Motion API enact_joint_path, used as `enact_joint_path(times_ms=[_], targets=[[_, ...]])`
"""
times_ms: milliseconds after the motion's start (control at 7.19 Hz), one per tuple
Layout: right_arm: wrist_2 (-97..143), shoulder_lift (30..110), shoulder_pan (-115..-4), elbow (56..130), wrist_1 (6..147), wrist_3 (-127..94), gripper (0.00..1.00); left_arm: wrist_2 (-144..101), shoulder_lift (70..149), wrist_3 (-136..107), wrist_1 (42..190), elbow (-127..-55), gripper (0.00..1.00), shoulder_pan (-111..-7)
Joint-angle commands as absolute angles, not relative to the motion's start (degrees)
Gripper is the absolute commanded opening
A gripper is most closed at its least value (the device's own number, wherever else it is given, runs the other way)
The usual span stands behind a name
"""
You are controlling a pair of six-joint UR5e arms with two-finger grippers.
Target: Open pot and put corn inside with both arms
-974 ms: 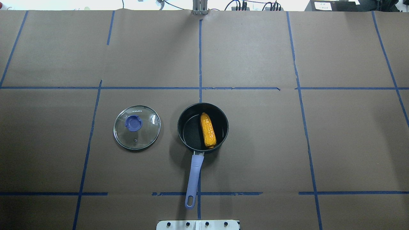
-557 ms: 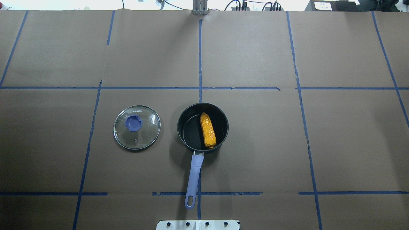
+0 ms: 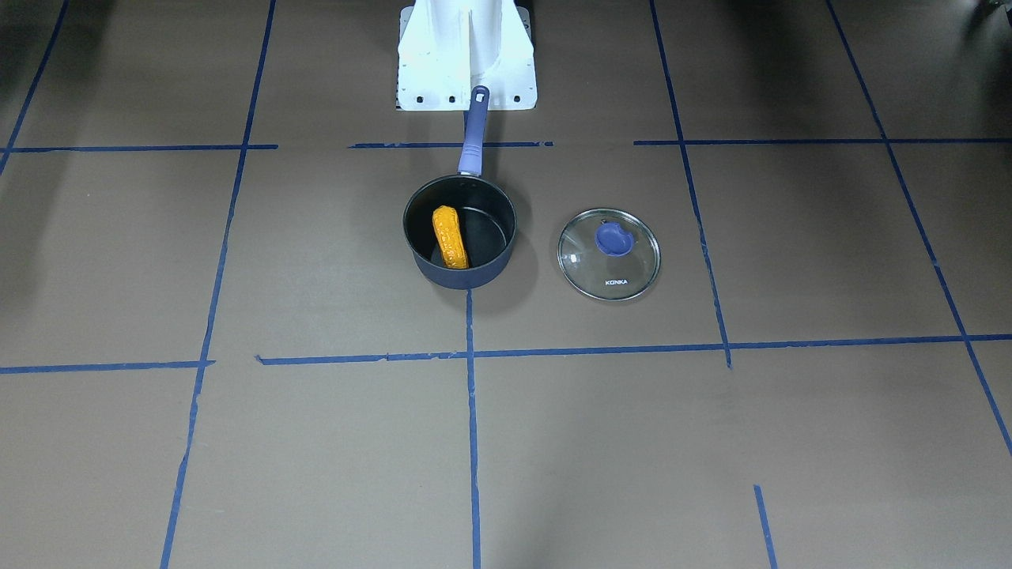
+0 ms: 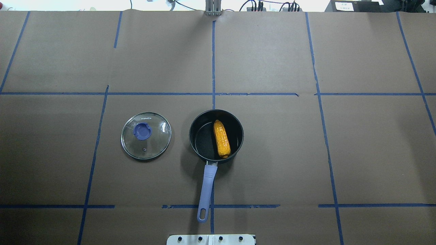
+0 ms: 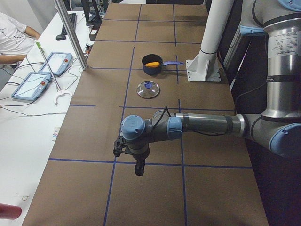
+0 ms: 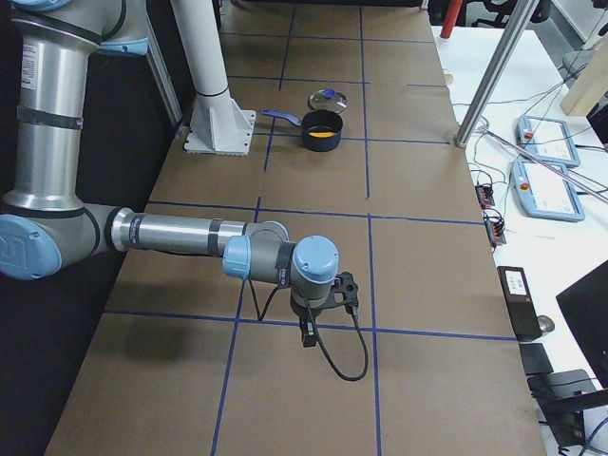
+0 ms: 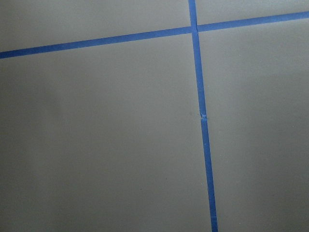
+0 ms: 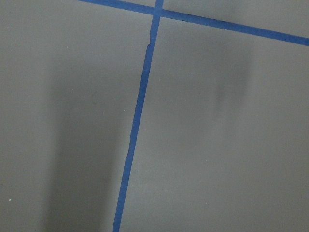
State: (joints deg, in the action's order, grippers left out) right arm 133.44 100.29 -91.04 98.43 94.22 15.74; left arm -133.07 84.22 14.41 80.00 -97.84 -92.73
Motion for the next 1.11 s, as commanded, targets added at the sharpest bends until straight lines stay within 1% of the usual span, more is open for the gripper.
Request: enact_joint_path(times_ms=[0,557,974], targets=[[133.8,100.3,-91.1,98.4,94.2,15.7,1.00,-133.1,84.2,14.4,80.0,-97.8,1.00,-92.7],[134.6,100.3,-91.0,98.6,94.2,15.7,1.00,-133.1,82.3,14.4,80.2,-98.6,1.00,-92.7],[134.7,100.2,-91.0,98.4,94.2,15.7,1.00,-133.0,82.3,14.4,80.2,-98.1,1.00,-92.7]])
